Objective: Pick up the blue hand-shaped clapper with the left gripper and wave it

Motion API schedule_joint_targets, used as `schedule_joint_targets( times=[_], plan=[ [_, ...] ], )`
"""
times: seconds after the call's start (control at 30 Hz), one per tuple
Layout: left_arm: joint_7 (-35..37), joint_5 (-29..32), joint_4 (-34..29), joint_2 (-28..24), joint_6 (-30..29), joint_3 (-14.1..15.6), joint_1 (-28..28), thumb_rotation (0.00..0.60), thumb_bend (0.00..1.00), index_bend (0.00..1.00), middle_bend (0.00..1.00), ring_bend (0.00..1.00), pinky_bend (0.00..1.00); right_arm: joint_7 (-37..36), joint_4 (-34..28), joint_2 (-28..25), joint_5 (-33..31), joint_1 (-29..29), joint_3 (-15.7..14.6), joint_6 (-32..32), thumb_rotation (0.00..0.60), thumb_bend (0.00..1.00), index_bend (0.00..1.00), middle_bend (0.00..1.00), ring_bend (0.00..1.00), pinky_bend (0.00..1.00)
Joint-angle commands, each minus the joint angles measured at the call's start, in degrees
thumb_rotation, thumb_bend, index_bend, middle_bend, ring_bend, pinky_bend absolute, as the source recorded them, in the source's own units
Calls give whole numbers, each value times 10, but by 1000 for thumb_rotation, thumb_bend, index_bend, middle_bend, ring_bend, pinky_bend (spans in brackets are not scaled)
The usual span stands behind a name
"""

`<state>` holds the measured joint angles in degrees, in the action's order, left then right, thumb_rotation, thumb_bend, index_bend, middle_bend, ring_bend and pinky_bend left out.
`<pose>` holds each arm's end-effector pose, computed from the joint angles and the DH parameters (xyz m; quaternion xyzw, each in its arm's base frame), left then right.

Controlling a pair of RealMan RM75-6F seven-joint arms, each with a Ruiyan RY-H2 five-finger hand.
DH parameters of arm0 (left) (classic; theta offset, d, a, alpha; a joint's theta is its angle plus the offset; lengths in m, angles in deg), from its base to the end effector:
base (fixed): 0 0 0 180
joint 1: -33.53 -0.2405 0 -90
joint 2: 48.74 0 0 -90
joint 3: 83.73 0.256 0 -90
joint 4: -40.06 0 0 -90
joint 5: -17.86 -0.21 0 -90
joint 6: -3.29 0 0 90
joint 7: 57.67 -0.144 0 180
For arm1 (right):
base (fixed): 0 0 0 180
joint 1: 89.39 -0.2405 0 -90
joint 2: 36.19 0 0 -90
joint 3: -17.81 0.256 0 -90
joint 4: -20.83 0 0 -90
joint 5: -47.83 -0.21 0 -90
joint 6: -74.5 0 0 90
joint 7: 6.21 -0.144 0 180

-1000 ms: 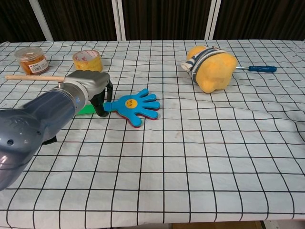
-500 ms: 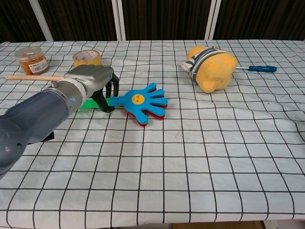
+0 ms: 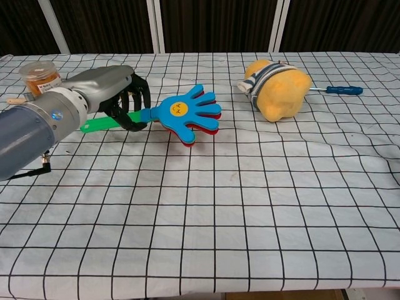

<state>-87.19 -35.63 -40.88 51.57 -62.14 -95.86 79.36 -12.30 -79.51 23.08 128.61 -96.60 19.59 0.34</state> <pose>-0.1170 0.3448 -0.0495 -0.6940 -0.3911 -0.3856 0.4655 -0.3048 -0.1841 0.1491 0.5795 -0.5026 0.3677 0.5258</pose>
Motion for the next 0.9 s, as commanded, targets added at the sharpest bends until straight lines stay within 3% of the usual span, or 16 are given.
schedule_joint_targets(
  times=[0.03, 0.37, 0.9],
  plan=[
    [37, -36, -11, -19, 3, 8, -12, 600, 399, 681, 657, 491, 558, 1, 0, 0, 0, 0, 0, -1, 600, 217, 47, 0, 0, 56],
    [131, -130, -15, -48, -18, 26, -40, 600, 399, 702, 682, 515, 577, 5, 0, 2, 0, 1, 0, -2, 600, 216, 47, 0, 0, 56],
    [221, -197, -6, -52, -40, 28, -65, 600, 399, 721, 701, 534, 596, 10, 1, 4, -3, 1, 1, -2, 600, 217, 47, 0, 0, 56]
  ],
)
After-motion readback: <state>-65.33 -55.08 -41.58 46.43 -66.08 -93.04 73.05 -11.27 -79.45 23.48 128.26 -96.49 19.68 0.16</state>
